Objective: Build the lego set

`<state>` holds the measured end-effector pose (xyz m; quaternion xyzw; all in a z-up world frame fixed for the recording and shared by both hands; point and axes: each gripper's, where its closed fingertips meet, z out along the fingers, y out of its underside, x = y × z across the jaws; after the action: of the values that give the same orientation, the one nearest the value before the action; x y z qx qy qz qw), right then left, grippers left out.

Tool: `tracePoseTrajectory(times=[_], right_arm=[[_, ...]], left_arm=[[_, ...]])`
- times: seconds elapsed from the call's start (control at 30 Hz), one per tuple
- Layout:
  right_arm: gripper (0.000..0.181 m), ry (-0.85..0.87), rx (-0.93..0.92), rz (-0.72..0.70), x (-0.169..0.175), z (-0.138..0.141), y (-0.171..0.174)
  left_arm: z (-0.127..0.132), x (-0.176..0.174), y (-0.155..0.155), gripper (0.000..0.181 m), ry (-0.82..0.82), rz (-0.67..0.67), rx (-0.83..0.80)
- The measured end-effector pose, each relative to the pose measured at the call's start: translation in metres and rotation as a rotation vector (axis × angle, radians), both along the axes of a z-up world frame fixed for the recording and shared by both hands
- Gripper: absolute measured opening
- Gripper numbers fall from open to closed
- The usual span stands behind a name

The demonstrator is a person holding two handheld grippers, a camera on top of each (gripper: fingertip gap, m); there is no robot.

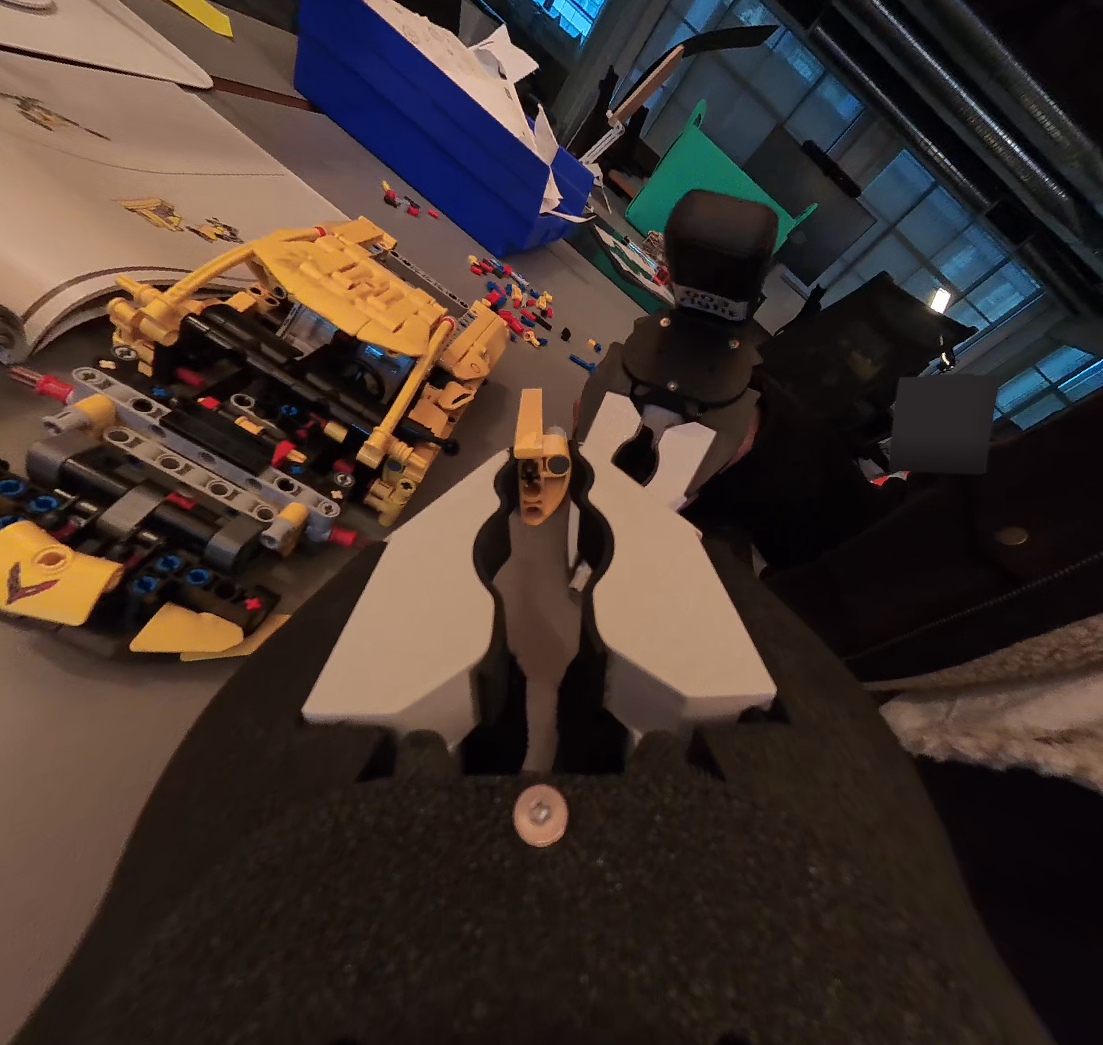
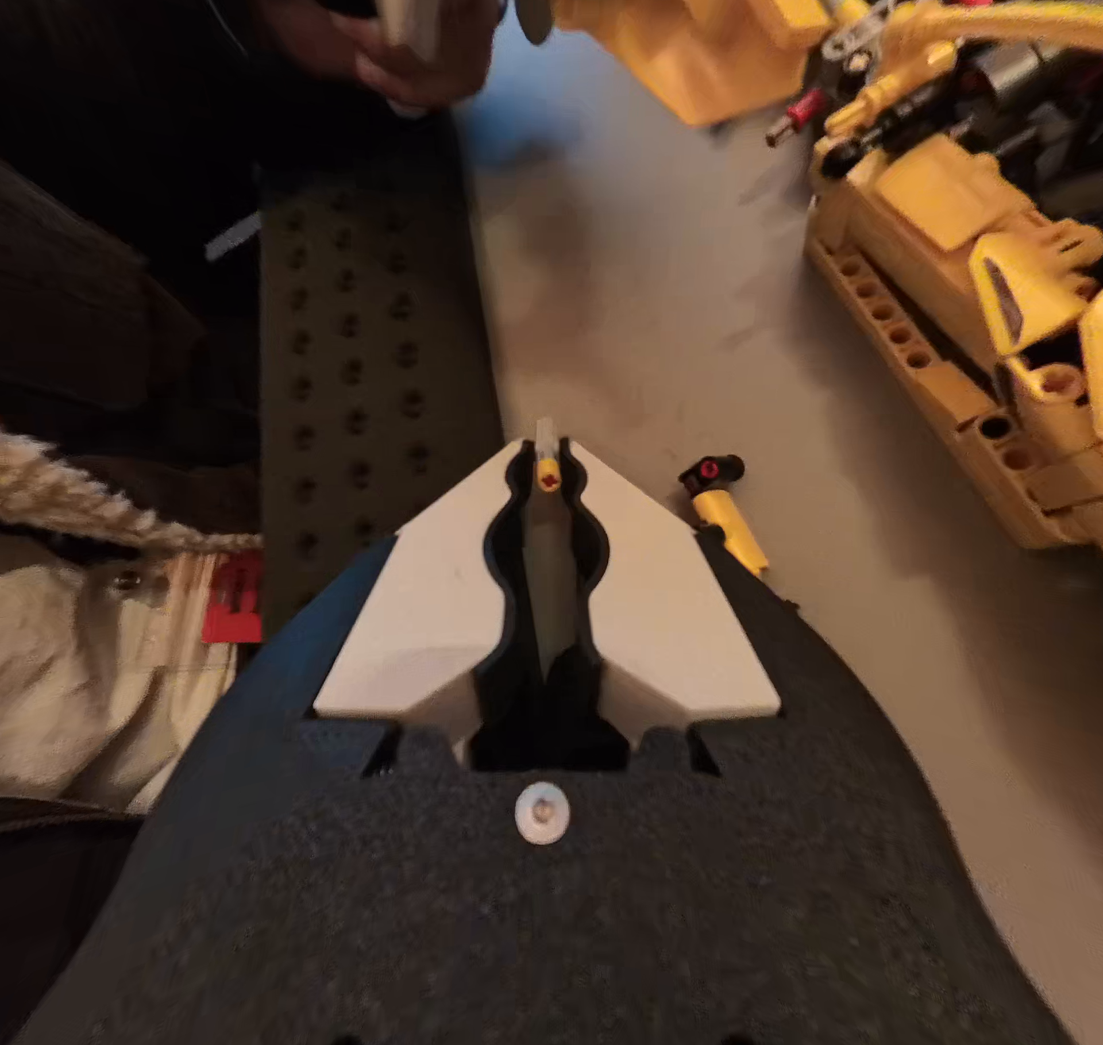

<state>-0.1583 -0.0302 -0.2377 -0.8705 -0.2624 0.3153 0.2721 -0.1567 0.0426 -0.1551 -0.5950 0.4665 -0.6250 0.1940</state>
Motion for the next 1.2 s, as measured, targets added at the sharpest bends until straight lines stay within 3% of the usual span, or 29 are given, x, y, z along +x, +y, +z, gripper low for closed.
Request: tracePoseTrajectory(times=[0.27, 0.5, 0.7, 0.77, 1.2], right_arm=[[0.023, -0.112, 0.103, 0.016, 0.012, -0.004, 0.003], [0.021, -0.281, 0.252, 0.018, 0.008, 0.005, 0.006], [0.017, -0.324, 0.220, -0.015, 0.004, -0.003, 0.008], [0.007, -0.307, 0.176, 0.007, 0.001, -0.007, 0.005], [0.014, -0.406, 0.204, 0.114, 0.007, -0.009, 0.000]], left_arm=[[0.000, 0.000, -0.005, 0.015, -0.001, -0.019, 0.021], [0.001, -0.001, -0.003, 0.015, -0.009, -0.012, 0.006], [0.002, -0.001, -0.003, 0.015, -0.013, -0.020, -0.015], [0.003, -0.002, -0.004, 0.015, -0.018, -0.033, -0.025], [0.004, -0.005, -0.009, 0.015, -0.018, -0.089, -0.095]])
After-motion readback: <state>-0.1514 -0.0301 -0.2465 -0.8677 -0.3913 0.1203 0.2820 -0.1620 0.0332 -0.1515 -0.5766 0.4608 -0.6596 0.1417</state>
